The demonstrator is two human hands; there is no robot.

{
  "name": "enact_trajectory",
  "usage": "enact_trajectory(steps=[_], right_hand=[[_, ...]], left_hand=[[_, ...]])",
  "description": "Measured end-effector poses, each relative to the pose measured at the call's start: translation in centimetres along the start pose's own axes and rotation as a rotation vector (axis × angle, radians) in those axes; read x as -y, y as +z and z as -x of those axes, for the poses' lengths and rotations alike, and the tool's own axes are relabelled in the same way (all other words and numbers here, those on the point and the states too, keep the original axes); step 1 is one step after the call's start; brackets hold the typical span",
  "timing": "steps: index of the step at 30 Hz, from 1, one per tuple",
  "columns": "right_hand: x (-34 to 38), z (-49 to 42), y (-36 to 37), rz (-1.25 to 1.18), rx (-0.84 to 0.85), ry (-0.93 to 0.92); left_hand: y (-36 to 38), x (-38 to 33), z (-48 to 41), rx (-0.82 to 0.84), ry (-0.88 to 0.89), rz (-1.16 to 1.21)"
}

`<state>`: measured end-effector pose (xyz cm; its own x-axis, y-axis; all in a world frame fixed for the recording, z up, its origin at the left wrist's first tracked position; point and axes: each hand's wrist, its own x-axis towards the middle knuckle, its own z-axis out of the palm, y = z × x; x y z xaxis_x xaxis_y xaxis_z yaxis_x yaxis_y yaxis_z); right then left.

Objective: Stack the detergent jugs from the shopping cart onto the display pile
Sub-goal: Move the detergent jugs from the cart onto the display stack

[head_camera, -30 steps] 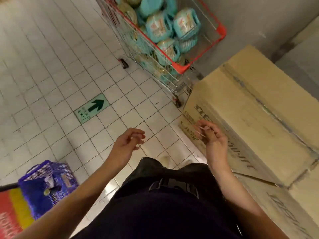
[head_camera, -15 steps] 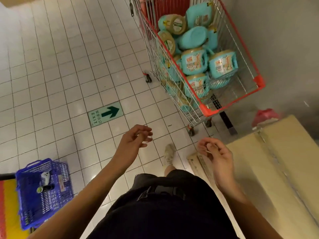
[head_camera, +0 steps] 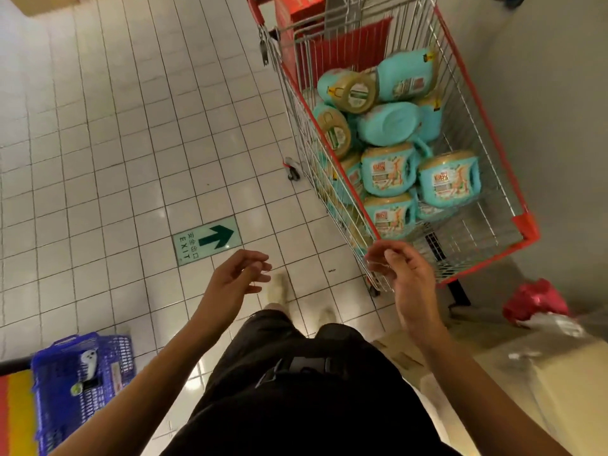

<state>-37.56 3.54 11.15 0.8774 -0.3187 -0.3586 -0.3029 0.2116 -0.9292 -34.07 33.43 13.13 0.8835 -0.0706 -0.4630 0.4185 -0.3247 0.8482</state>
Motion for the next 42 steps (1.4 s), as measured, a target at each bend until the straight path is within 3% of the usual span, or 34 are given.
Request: enact_trajectory(steps=[10,17,28,35,42], right_hand=[[3.2,-10.3,8.3,-0.048,-0.179,-0.007],[4.5,-14.1,11.4,-0.115,-0.327,0.014],[6.5,-23.5,6.4,-0.154,-0.486,0.108],[8.9,-33.6,2.5,-0.108,-0.414,0.182],[10.6,-42.8,0.2,-0.071,-0.415,0.282]], left_hand=[[-5.7,-5.7,-15.3,0.116,-0.027,-0.036],[-5.6,-11.7,-24.9,0.336,0.011,-0.133],[4.0,-19.1,-36.3,0.491,0.044,-0.220],[10.4,-22.6,-42.8,0.539,0.072,-0.313],[18.4,-25.4,-50.6,0.481,0.220,-0.661]])
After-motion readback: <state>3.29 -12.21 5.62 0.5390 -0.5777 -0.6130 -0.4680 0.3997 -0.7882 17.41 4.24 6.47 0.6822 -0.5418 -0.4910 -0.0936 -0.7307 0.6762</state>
